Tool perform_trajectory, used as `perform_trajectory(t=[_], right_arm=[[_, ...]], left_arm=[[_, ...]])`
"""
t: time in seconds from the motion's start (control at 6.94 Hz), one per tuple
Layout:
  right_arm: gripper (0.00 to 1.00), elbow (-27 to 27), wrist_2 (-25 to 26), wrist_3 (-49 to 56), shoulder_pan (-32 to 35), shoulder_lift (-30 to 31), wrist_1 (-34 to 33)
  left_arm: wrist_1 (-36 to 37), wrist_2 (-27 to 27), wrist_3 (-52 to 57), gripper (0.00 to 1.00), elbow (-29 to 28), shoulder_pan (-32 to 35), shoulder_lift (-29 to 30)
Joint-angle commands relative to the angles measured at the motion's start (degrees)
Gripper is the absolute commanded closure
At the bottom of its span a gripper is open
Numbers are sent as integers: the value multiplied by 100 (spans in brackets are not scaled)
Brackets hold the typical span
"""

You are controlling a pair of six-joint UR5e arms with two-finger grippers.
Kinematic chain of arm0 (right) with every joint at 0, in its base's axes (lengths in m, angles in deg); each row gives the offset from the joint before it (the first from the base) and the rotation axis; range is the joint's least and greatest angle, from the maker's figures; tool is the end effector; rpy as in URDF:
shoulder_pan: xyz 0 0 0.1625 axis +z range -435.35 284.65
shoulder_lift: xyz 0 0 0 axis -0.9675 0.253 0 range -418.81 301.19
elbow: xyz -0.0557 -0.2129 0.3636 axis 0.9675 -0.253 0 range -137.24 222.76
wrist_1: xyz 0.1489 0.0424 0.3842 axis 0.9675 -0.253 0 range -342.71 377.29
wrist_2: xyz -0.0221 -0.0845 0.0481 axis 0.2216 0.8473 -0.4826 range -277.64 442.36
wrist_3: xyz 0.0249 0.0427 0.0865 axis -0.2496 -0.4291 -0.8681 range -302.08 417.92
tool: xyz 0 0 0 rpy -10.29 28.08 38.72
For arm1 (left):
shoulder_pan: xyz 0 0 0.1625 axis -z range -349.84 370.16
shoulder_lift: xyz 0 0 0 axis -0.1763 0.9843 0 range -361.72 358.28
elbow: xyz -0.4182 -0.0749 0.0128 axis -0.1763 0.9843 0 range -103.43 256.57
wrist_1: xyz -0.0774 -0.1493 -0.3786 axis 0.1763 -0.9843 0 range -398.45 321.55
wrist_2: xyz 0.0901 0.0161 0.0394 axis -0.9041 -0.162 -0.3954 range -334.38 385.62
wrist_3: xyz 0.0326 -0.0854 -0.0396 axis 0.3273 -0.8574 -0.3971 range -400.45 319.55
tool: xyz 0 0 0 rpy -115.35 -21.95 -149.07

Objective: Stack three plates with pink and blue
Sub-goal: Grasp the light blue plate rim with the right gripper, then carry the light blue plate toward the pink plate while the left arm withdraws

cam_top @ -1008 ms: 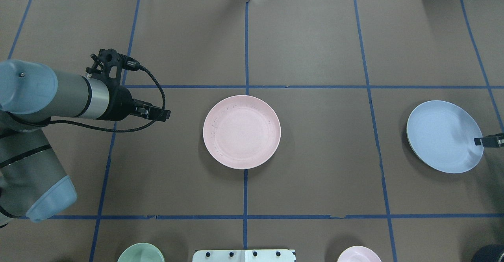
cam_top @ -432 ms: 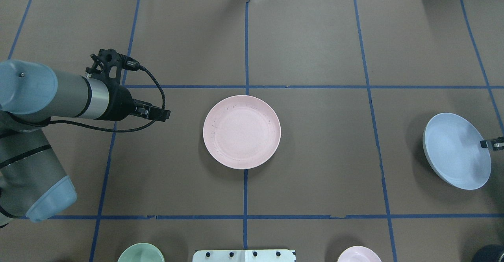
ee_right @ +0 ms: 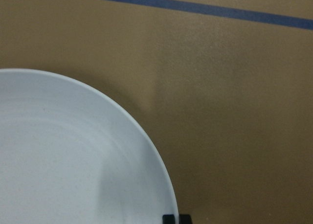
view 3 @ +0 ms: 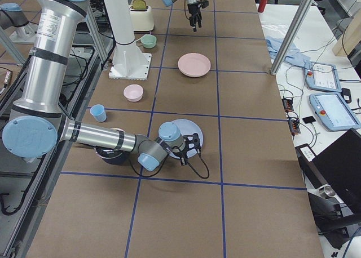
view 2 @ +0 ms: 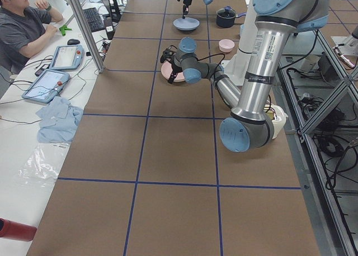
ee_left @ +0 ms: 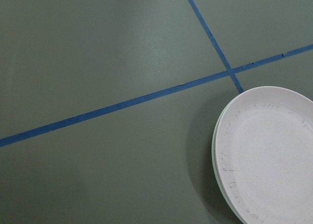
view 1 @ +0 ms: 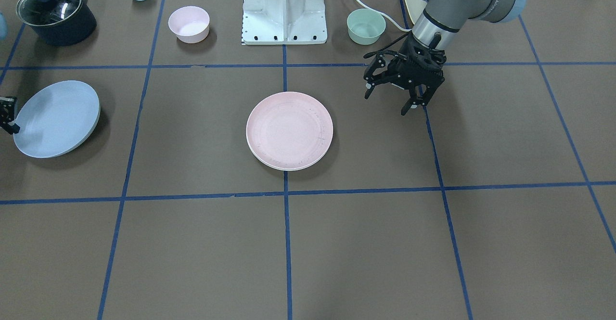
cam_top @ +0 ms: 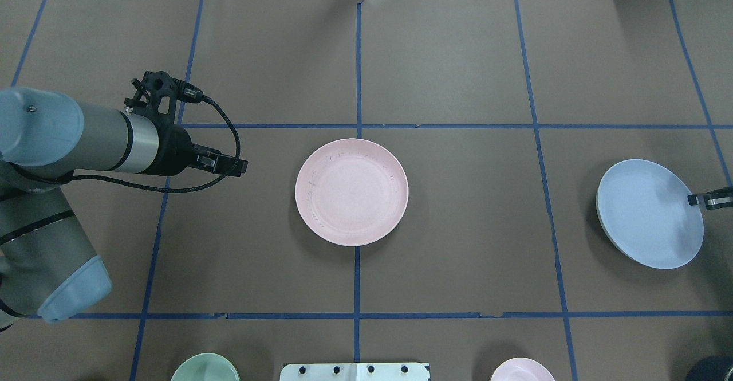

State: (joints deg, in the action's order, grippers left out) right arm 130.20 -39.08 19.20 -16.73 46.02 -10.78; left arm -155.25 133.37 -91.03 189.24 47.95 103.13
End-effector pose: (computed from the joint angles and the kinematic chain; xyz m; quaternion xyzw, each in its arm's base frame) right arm -0.1368 -0.3806 0.6812 0.1547 -0.4148 -0.0455 0.8955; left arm 0.3705 -0.4177 0.2858 0.2261 0.4925 0.0940 0.8351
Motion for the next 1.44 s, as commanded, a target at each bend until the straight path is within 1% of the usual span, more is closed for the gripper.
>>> perform_trajectory(t=[0.0, 0.14, 0.29, 0.43, 0.72, 0.86, 1.01, 1.15, 1.3], right_arm=[[100, 238, -229, -4, 27, -33, 12], [100, 395, -378, -13, 140, -33, 3], [100, 553, -563, -283, 211, -59, 3], [100, 798, -773, -790, 211, -225, 3], [100, 1160, -819, -2307, 211, -882, -6], [100, 1300, -741, -3064, 55, -1251, -32], [100, 1319, -479, -3498, -217, -1524, -58], [100, 1372, -94, -3789, -576, -1710, -120], [100, 1468, 389, -4314, -928, -1964, -416]], left_arm=[[0, -9, -13, 1, 0, 0, 0], [0, -9, -13, 1, 0, 0, -9], [0, -9, -13, 1, 0, 0, -9], [0, -9, -13, 1, 0, 0, -18], [0, -9, 4, 1, 0, 9, -44], [0, 9, 30, 1, 0, 61, -53], [96, 191, 196, 1, 9, 296, -53], [540, 559, 1024, 1, 61, 804, -62], [980, 789, 1807, 1, 114, 1348, -70]])
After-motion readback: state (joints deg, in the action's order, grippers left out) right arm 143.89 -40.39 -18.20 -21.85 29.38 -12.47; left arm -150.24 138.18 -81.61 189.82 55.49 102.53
